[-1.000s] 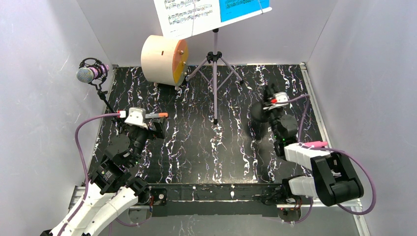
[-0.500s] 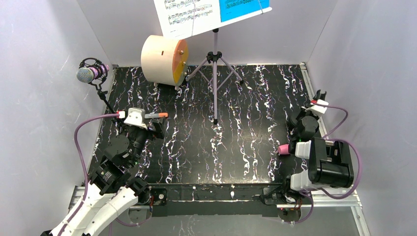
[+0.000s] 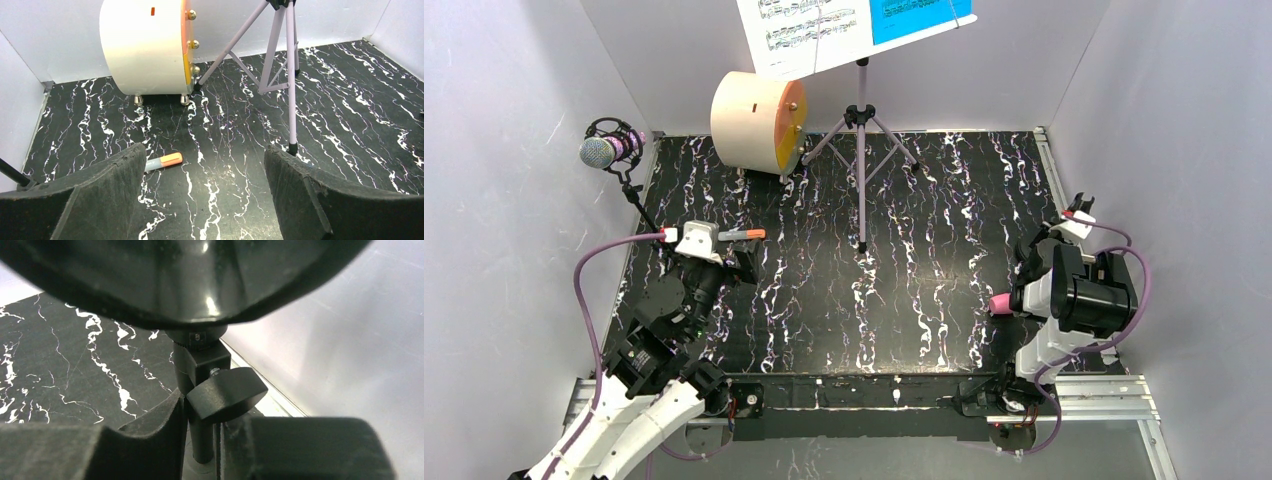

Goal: Pack up the instrument practice props
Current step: Place the microphone stand at the center of the board.

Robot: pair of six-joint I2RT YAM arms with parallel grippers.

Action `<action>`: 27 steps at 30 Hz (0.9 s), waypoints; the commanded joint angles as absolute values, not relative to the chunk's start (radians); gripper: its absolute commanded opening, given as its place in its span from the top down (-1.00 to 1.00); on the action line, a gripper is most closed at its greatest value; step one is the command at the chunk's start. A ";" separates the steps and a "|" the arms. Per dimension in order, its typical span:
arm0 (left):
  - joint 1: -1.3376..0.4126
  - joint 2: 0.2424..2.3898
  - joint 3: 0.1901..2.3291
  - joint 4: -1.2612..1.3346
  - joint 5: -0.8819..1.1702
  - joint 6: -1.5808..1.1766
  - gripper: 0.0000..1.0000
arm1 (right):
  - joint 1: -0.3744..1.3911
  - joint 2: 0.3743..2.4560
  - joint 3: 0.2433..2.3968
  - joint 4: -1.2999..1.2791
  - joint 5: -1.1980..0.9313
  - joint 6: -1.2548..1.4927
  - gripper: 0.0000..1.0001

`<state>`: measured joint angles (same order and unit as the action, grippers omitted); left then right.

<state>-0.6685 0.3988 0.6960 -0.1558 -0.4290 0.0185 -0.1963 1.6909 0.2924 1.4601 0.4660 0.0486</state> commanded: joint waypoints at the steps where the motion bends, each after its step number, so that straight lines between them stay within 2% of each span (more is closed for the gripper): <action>1: -0.662 0.385 0.687 -0.124 -0.421 0.022 -0.71 | -0.204 1.691 0.283 1.625 0.467 0.047 0.25; 6: -0.662 0.387 0.690 -0.124 -0.412 0.022 -0.71 | -0.205 1.563 0.319 1.388 0.431 0.074 -0.35; 17: -0.655 0.387 0.693 -0.130 -0.407 0.020 -0.71 | -0.202 1.214 0.390 0.836 0.401 0.200 -0.96; 27: -0.637 0.431 0.697 -0.136 -0.411 0.008 -0.72 | -0.202 0.845 0.523 0.266 0.229 0.320 -0.97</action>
<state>-0.6529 0.4068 0.6945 -0.1532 -0.4099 0.0162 -0.2012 0.9539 0.4324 0.5148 0.3084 0.2581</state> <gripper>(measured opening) 0.855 0.985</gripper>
